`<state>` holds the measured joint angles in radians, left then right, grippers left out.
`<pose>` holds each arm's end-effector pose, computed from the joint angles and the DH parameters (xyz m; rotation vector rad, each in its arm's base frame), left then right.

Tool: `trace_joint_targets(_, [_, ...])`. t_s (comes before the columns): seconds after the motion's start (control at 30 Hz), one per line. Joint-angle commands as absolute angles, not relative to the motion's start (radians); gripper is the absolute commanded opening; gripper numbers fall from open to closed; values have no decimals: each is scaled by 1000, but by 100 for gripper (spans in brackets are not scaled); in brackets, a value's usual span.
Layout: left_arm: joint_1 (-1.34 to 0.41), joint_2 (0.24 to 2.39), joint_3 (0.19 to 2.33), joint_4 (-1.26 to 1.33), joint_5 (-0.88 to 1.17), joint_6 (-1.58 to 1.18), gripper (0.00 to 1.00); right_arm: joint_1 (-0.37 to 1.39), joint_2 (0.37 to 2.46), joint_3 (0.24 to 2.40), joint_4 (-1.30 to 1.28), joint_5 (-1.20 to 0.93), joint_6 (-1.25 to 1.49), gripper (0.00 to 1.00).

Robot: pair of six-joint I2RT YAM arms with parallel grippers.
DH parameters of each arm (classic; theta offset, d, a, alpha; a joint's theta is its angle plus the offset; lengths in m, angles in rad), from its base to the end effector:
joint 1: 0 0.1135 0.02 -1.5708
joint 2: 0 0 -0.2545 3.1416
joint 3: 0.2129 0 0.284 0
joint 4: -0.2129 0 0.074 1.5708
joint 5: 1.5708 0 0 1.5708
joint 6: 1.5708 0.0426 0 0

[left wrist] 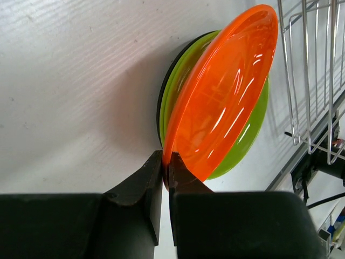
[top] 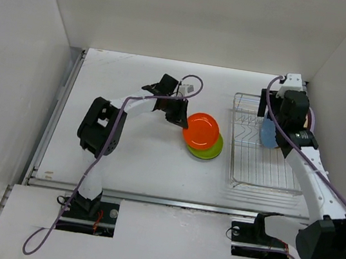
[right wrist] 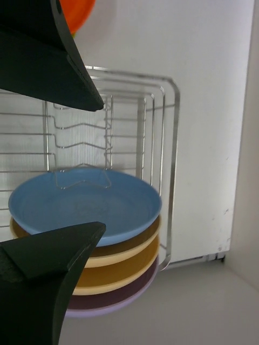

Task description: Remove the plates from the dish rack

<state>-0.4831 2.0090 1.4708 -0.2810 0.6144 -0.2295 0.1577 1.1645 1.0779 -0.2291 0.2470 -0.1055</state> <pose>0.4060 -0.2407 0.1737 0.6115 2.3815 -1.0611 0.3085 0.0385 0.3473 -0.0786 1.8797 -0.1970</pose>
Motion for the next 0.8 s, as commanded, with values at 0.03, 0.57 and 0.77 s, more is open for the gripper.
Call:
trace_joint_targets(0.03, [-488,1980,1523,-291,621,-235,0,160,1210,1100,-201,434,-149,83])
trace_joint_targets(0.57, [-528,2034,1551,-336,584,-216,16,160,1318,1111,-222,616,-216,62])
trace_joint_targets(0.77, [-528,2034,1551,-345,584,-216,29,160,1351,1101,-222,675,-238,56])
